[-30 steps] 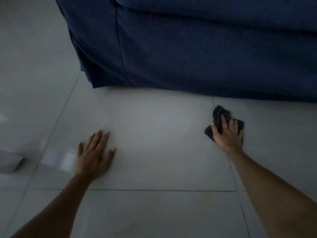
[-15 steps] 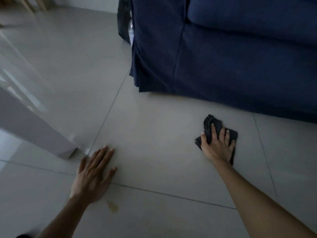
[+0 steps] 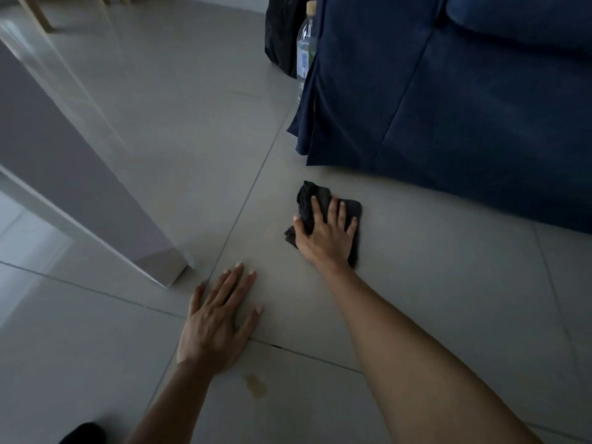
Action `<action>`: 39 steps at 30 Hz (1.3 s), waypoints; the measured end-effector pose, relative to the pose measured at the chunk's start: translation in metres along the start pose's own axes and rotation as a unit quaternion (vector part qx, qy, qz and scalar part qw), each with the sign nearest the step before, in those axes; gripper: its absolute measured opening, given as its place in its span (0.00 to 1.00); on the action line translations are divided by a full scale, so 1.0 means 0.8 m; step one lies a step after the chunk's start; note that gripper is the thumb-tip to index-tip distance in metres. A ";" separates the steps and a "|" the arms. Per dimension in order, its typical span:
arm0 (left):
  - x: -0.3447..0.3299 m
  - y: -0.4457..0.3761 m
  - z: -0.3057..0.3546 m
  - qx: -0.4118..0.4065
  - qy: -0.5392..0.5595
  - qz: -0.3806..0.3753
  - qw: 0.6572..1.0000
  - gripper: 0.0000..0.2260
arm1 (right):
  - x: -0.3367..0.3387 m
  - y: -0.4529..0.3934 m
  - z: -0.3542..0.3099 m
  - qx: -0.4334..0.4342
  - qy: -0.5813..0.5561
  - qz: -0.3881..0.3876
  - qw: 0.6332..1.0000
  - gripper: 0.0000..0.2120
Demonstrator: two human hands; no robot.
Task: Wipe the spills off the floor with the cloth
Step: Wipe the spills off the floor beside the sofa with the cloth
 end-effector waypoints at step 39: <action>0.003 0.000 0.006 -0.019 -0.026 0.036 0.999 0.30 | 0.119 0.161 0.463 -0.178 0.052 0.011 0.983 0.29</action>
Point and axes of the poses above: each hand's wrist, its own y-axis away from the middle knuckle, its own x-axis out of the back of the hand, z = x × y, the point moved 6 cm from there along -y, towards the middle knuckle
